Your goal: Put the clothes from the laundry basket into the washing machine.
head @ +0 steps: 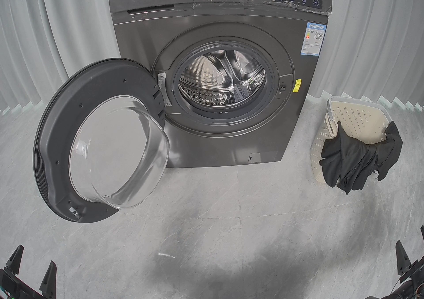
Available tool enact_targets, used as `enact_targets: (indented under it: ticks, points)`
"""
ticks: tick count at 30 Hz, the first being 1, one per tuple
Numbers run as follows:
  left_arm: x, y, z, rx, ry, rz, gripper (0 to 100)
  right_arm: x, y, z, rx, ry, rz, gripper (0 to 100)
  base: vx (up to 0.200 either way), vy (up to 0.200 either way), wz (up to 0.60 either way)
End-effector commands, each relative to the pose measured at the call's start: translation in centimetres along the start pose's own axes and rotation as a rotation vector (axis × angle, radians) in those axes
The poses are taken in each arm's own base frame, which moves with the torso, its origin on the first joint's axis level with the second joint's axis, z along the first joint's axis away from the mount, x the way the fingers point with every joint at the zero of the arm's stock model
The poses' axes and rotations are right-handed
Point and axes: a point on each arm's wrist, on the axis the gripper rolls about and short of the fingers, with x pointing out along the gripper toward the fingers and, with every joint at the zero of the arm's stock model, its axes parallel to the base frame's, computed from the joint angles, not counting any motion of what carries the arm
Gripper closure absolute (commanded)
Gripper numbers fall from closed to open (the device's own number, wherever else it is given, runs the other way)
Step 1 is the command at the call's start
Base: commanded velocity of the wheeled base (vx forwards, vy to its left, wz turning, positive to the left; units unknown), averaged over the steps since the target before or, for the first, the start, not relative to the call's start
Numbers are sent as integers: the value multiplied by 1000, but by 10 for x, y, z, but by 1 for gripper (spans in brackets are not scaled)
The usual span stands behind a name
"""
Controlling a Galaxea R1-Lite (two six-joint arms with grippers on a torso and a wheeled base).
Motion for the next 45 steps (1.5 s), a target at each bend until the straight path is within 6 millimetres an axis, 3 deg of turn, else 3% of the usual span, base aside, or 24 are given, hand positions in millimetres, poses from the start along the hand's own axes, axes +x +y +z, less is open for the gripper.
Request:
enact_targets:
  ticks: [1, 5, 14, 35, 45]
  points:
    - [0, 0, -5, 0, -2, 0, 0, -4, 0, -6, 9, -42, -27, 0, 0, 0, 0]
    - [0, 0, -5, 0, -2, 0, 0, -4, 1, -10, 71, -4, 8, 0, 0, 0, 0]
    - [0, 0, -5, 1, -2, 0, 0, -4, 2, -11, 11, 7, 56, 0, 0, 0, 0]
    - [0, 0, -5, 0, -2, 0, 0, -4, 2, -11, 17, 7, 53, 0, 0, -200, 0]
    - [0, 0, -5, 0, -2, 0, 0, -4, 2, -11, 17, 5, 53, 0, 20, 0, 0]
